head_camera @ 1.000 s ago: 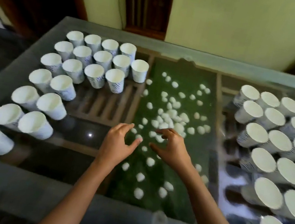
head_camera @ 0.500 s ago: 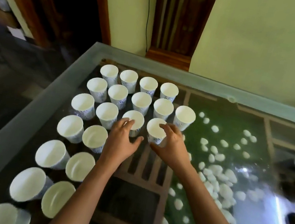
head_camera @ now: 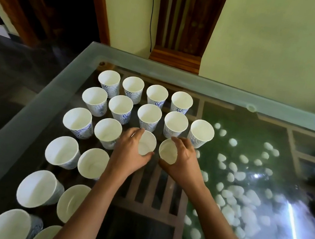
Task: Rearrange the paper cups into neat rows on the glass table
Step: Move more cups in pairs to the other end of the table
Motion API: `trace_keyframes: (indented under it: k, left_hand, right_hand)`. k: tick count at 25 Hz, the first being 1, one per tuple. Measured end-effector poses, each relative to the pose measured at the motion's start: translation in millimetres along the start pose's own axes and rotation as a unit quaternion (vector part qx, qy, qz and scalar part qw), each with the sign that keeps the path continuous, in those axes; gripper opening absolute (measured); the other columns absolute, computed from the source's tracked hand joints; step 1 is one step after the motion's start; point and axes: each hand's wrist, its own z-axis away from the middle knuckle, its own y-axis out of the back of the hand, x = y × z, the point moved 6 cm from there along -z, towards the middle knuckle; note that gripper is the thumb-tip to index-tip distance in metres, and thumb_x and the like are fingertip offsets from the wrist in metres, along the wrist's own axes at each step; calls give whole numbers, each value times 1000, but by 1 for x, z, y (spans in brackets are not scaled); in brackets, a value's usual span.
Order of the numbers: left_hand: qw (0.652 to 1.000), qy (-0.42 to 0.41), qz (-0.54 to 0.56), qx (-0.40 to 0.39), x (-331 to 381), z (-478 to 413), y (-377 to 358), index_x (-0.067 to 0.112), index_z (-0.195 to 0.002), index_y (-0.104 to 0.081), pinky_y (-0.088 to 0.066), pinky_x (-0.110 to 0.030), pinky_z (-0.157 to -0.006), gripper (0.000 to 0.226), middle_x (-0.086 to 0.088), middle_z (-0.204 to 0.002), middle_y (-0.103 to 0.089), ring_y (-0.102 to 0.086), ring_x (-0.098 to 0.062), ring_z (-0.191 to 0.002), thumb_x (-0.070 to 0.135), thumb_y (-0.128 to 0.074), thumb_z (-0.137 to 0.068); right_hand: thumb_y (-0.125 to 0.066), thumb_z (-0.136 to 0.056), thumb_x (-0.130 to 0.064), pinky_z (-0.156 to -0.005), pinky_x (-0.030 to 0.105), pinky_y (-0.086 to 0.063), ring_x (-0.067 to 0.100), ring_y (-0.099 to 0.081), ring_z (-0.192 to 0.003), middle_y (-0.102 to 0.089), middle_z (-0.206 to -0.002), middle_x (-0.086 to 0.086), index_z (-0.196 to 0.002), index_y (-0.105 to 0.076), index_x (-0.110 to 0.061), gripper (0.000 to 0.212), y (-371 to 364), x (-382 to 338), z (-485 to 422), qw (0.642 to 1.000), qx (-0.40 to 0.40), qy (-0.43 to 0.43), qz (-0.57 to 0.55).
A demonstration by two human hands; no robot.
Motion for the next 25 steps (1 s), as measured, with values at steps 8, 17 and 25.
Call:
trace_keyframes:
  k: [8, 17, 25]
  left_hand:
    - [1000, -21, 10, -14, 43, 83, 4, 10, -126, -52, -41, -33, -95, 67, -8, -131, -49, -48, -25, -118, 34, -77, -68]
    - [992, -91, 45, -73, 151, 224, -54, 10, -122, -56, -39, -26, -88, 67, -4, -126, -51, -51, -22, -111, 35, -80, -65]
    - [960, -215, 38, -178, 284, 364, -138, 6, -117, -60, -43, -33, -94, 67, -11, -120, -57, -55, -29, -109, 30, -84, -59]
  right_hand:
    - [-79, -68, -28, -94, 35, -44, 27, -47, -116, -45, -130, 10, -131, -46, -9, 73, 51, 19, 87, 999, 28, -28, -4]
    - [-78, -68, -37, -96, 32, -45, 22, -48, -114, -45, -130, 6, -130, -48, -13, 73, 131, 105, 263, 993, 58, -98, -6]
    - [-77, -69, -36, -91, 20, -37, 18, -48, -112, -48, -123, 3, -128, -50, -14, 68, 197, 197, 451, 974, 114, -195, -9]
